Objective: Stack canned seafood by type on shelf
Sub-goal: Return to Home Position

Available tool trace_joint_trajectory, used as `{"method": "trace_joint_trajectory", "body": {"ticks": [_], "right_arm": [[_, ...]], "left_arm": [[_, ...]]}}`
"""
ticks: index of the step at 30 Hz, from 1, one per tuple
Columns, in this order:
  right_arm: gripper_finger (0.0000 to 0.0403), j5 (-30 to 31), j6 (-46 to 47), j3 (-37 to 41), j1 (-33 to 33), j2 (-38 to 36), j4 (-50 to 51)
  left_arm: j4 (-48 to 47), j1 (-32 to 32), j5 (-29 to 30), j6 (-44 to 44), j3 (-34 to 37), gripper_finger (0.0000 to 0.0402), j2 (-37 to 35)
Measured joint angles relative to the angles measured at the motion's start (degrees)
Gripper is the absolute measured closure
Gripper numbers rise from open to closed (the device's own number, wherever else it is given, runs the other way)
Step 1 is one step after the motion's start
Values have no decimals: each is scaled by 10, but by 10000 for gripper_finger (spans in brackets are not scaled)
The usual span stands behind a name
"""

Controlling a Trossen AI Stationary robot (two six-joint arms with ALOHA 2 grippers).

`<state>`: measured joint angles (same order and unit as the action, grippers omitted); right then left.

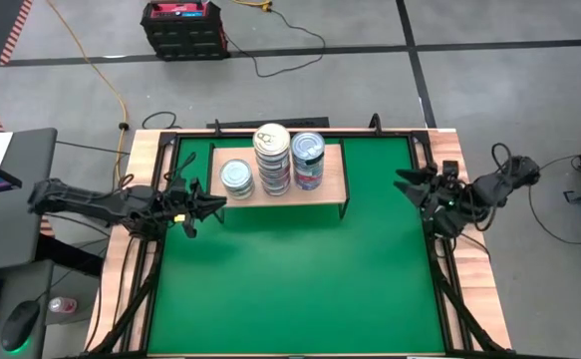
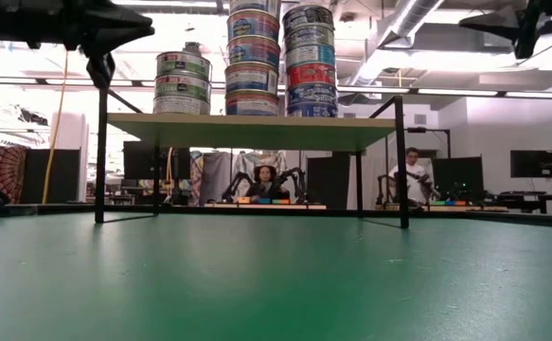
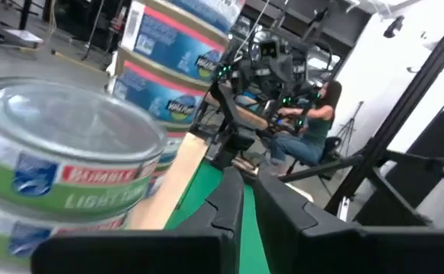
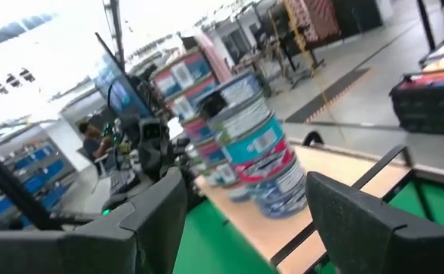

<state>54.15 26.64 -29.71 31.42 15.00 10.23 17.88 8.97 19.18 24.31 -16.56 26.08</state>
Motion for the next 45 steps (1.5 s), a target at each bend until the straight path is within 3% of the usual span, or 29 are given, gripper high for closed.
{"method": "trace_joint_trajectory", "body": {"ticks": [6, 12, 16, 20, 27, 33, 39, 45], "right_arm": [[113, 28, -55, 0, -6, -63, -1], [113, 10, -74, 7, -8, -141, -1], [113, 9, -75, 45, -12, -147, -19], [113, 6, -68, 125, -25, -149, -120], [113, -50, -44, 293, -53, -147, -378], [113, -80, 27, 291, -102, -134, -322], [117, -129, 1, 291, -182, -147, -347], [122, -149, -31, 287, -224, -149, -366]], "left_arm": [[-67, -8, -7, -2, 0, 385, -46], [-75, -8, -12, -10, 0, 397, -71], [-80, -8, -36, -3, 0, 400, -70], [-74, -4, -36, -3, 0, 401, -70], [-49, 8, -35, -1, 0, 401, -57], [-27, 13, -34, -2, -1, 401, -36], [-32, 13, -26, -11, -1, 401, -50], [-99, 13, -25, 7, -1, 401, -82]]}}
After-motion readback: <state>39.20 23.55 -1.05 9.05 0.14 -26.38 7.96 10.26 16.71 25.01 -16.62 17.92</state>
